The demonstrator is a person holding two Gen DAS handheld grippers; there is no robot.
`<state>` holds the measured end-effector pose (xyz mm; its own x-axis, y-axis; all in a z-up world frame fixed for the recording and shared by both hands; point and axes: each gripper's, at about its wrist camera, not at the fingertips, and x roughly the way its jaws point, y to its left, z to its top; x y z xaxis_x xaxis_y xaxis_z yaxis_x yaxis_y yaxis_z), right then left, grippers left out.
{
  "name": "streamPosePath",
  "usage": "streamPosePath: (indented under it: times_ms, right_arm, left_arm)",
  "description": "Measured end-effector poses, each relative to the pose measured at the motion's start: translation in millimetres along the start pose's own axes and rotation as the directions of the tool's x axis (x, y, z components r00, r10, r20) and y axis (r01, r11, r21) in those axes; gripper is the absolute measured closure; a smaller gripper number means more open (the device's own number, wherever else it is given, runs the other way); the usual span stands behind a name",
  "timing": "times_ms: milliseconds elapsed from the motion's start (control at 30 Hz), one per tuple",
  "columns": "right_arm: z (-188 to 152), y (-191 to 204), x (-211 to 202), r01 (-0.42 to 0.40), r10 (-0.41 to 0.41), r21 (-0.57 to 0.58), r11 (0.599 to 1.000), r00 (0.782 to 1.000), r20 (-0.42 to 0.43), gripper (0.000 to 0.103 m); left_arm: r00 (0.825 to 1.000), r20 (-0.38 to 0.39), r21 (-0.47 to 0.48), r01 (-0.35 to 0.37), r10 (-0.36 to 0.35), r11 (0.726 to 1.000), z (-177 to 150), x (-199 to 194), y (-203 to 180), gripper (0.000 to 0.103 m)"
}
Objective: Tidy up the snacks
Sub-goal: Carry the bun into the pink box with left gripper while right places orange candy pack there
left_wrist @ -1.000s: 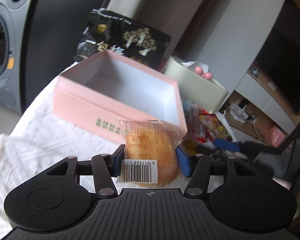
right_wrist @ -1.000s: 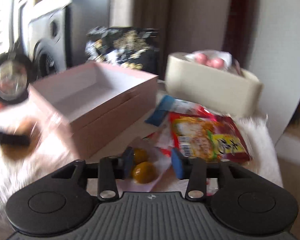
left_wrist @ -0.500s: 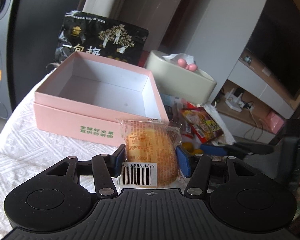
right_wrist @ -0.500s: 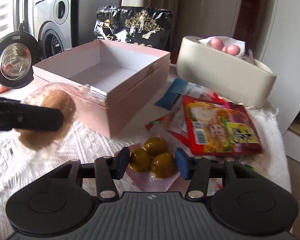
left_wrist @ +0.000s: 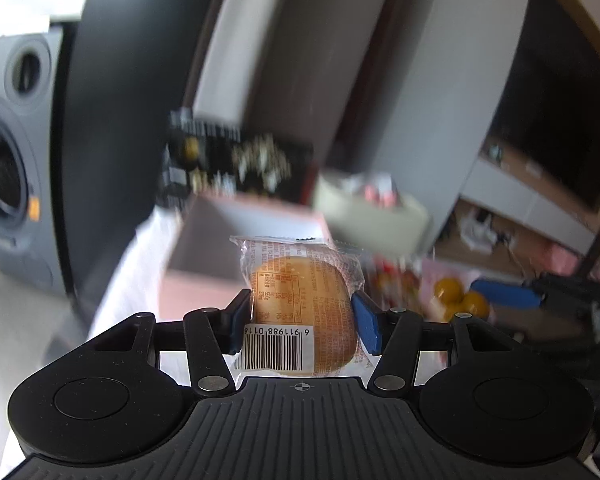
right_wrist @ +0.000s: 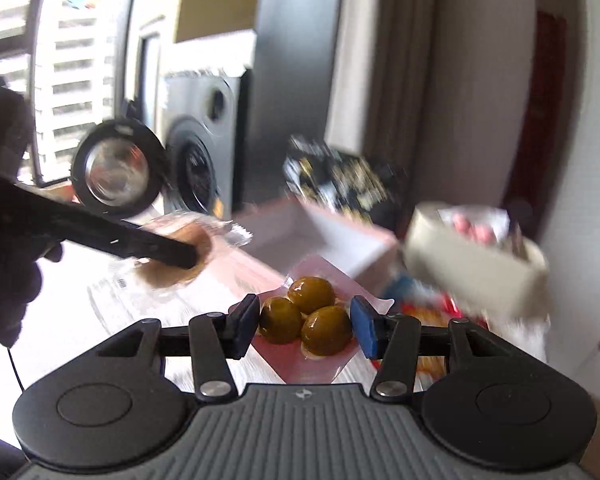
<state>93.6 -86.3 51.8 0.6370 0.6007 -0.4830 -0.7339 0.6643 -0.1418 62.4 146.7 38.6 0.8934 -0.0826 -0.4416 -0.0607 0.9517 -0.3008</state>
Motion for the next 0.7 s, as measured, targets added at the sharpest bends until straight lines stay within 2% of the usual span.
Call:
streamPosePath:
  times_ms: [133,200,233,267,300,367,467,500,600,700]
  right_arm:
    - [32.3,15.4,25.1,0.031,-0.024,-0.087,0.996,0.997,0.079,0.053]
    - [48.2,18.7,50.4,0.076,-0.062,-0.099,0.992,0.989,0.136,0.051]
    - [53.2,18.0,63.1,0.084,-0.064,-0.103,0.991,0.982,0.178,0.048]
    - [56.3,17.6,76.0,0.095,-0.069,-0.118,0.988,0.977,0.202,0.035]
    - [58.7,17.0,91.4,0.124,-0.096,-0.135,0.983,0.976,0.197,0.032]
    - [58.9,13.3,108.7,0.161,-0.145,-0.118,0.980,0.980,0.132,0.032]
    - [40.3,-7.3,103.6,0.088,-0.087,-0.029,0.996,0.996,0.031,0.032]
    - [32.8,-12.2,97.3,0.084,-0.084,-0.017,0.996,0.996,0.019,0.032]
    - [10.6,-31.8,80.6,0.143,-0.143,0.000,0.990,0.990,-0.015,0.032]
    - [-12.4,-55.8,66.6,0.196,-0.194,0.026,0.980,0.979,-0.058,0.032]
  left_arm:
    - [0.994,0.108,-0.033,0.012,-0.008,0.999,56.6,13.9,10.5,0.044]
    - [0.987,0.152,-0.046,0.053,-0.045,0.998,84.7,35.3,19.5,0.044]
    - [0.986,0.155,-0.042,0.071,-0.064,0.997,94.9,51.0,25.7,0.043]
    - [0.991,0.119,-0.051,0.069,-0.062,0.996,102.8,71.1,32.7,0.043]
    - [0.998,0.047,-0.068,0.039,-0.036,0.997,106.7,94.7,39.1,0.044]
    - [0.999,-0.047,-0.077,-0.011,0.007,0.997,101.2,129.6,47.5,0.045]
    - [0.992,-0.127,-0.041,-0.015,0.010,0.999,82.3,160.4,51.0,0.045]
    - [0.991,-0.133,-0.057,-0.018,0.011,0.998,76.5,164.8,52.8,0.045]
    - [0.995,-0.099,-0.108,-0.028,0.017,0.994,63.3,164.6,52.2,0.045]
    - [0.997,-0.072,-0.057,-0.030,0.026,0.998,53.7,155.5,36.5,0.045]
